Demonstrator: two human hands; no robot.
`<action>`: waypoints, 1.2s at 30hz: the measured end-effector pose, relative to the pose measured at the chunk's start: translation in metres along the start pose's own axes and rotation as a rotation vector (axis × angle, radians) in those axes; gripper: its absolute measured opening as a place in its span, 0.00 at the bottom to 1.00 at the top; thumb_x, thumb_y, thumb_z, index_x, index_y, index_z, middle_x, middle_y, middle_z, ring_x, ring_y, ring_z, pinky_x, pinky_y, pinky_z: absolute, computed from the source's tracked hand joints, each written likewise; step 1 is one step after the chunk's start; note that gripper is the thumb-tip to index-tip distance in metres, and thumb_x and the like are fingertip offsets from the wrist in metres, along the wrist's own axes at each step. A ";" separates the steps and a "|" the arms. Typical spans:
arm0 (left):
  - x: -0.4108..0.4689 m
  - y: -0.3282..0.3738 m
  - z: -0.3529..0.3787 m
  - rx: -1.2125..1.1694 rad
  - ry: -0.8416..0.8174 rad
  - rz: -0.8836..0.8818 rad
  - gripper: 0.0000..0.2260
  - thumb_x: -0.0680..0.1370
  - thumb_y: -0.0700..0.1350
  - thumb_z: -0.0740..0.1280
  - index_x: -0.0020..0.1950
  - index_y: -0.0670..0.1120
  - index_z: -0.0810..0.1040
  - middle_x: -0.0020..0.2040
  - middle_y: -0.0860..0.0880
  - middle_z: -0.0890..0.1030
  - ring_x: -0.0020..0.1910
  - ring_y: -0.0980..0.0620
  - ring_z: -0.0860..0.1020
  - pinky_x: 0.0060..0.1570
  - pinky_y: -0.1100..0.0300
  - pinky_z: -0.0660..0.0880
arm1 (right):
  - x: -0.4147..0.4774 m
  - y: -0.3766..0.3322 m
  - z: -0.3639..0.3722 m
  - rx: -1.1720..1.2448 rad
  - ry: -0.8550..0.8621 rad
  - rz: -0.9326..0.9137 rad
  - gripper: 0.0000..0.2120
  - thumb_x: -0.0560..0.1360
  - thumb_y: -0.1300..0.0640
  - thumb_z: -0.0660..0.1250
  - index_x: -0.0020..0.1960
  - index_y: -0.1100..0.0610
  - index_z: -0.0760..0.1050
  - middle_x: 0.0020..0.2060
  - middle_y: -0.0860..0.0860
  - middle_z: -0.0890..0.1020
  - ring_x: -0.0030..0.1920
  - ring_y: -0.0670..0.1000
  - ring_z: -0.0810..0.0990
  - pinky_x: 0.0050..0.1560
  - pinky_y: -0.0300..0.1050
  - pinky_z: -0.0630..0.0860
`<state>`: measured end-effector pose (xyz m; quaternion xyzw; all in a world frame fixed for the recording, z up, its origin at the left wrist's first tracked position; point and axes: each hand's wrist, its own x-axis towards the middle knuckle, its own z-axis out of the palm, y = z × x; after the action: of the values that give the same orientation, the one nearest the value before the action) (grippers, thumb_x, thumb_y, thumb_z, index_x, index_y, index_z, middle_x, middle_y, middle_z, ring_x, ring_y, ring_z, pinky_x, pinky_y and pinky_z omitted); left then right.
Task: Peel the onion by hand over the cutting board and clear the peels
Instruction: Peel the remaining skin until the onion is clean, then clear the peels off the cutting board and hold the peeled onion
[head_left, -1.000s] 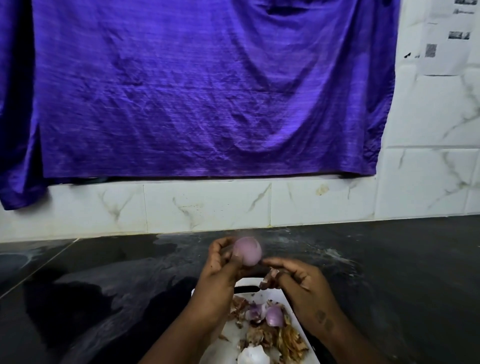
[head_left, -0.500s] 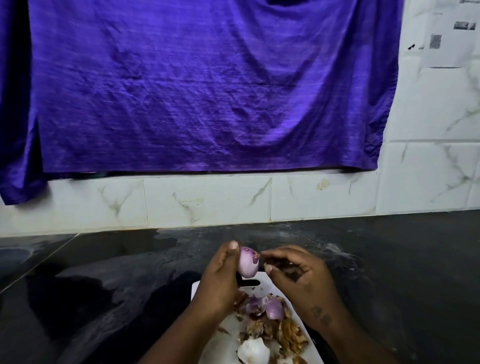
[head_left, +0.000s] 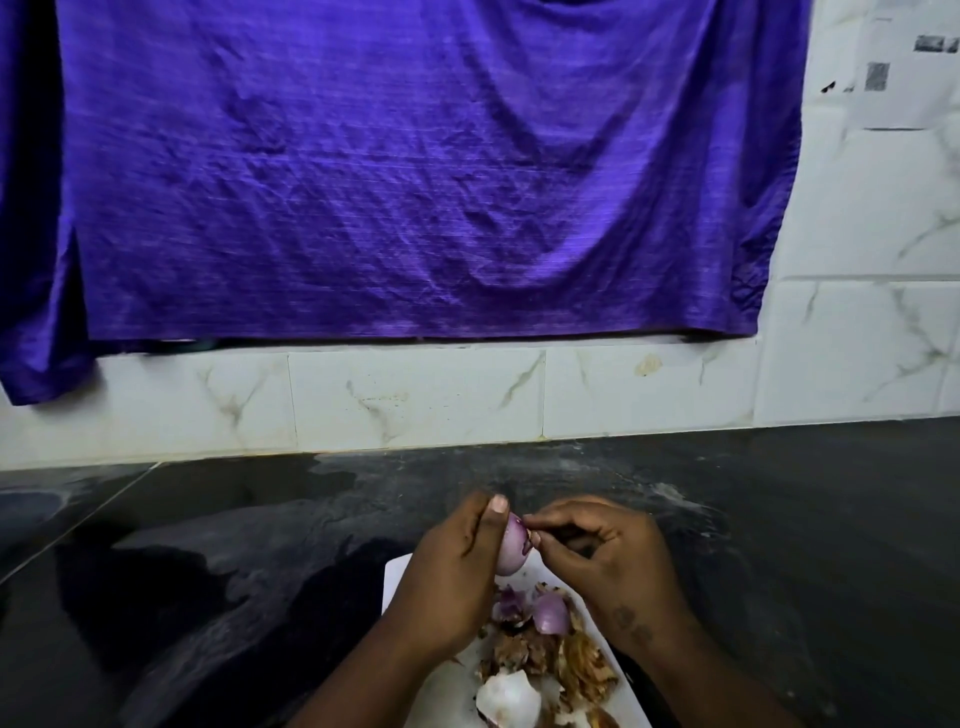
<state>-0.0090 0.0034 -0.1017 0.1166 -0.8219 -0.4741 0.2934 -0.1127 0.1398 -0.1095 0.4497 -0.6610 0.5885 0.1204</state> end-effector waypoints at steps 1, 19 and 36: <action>0.000 0.000 0.001 0.014 0.000 0.008 0.18 0.86 0.58 0.55 0.48 0.47 0.77 0.45 0.46 0.82 0.47 0.44 0.81 0.50 0.44 0.77 | 0.000 0.000 0.001 -0.016 0.009 0.002 0.17 0.70 0.70 0.76 0.46 0.47 0.87 0.41 0.42 0.87 0.42 0.45 0.86 0.43 0.40 0.83; 0.006 -0.005 0.001 -0.322 0.095 -0.059 0.20 0.85 0.56 0.56 0.50 0.46 0.82 0.49 0.43 0.86 0.42 0.57 0.82 0.43 0.66 0.77 | 0.004 0.002 -0.003 0.042 0.070 0.219 0.22 0.68 0.80 0.66 0.31 0.55 0.84 0.34 0.48 0.85 0.36 0.44 0.82 0.40 0.32 0.76; 0.005 -0.009 0.007 -0.309 -0.006 -0.111 0.18 0.84 0.60 0.57 0.49 0.53 0.83 0.48 0.49 0.86 0.52 0.51 0.85 0.61 0.47 0.79 | 0.001 -0.002 0.002 0.239 -0.023 0.234 0.15 0.79 0.68 0.67 0.51 0.49 0.84 0.48 0.44 0.87 0.51 0.45 0.86 0.52 0.41 0.81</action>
<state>-0.0180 0.0011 -0.1104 0.1140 -0.7324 -0.6107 0.2786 -0.1107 0.1372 -0.1076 0.3876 -0.6353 0.6679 -0.0109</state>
